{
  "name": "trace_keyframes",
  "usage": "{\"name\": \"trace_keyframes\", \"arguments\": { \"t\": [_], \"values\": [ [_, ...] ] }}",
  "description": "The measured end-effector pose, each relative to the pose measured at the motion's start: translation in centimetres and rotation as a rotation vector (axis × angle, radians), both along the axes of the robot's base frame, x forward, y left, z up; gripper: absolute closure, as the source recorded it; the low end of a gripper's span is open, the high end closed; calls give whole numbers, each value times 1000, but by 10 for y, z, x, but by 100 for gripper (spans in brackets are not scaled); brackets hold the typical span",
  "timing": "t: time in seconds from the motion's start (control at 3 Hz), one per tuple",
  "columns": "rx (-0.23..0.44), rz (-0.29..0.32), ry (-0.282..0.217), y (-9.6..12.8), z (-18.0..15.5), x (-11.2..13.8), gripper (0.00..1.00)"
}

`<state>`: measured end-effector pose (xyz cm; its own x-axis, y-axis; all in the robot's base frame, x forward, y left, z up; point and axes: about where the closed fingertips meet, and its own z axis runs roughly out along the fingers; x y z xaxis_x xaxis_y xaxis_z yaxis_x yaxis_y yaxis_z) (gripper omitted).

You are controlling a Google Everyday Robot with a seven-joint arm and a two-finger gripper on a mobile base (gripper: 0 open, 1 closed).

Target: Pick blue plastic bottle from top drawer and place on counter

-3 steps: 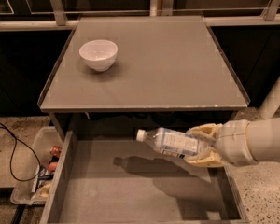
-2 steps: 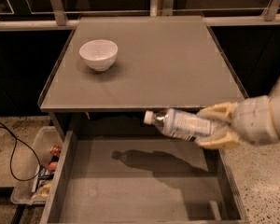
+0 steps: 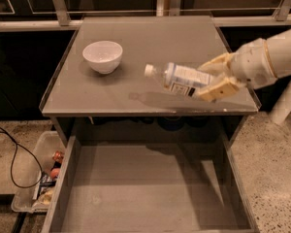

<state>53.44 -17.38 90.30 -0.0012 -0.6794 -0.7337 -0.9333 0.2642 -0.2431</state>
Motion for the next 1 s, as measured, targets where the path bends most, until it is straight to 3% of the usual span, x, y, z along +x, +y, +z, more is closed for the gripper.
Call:
{"name": "trace_keyframes", "arguments": {
  "t": [0.33,0.67,1.0],
  "values": [
    [45,-96,-1,16,28,46,100],
    [106,-208,-43,26,27,79,100],
    [116,-236,-46,26,0,97,100]
  ]
}}
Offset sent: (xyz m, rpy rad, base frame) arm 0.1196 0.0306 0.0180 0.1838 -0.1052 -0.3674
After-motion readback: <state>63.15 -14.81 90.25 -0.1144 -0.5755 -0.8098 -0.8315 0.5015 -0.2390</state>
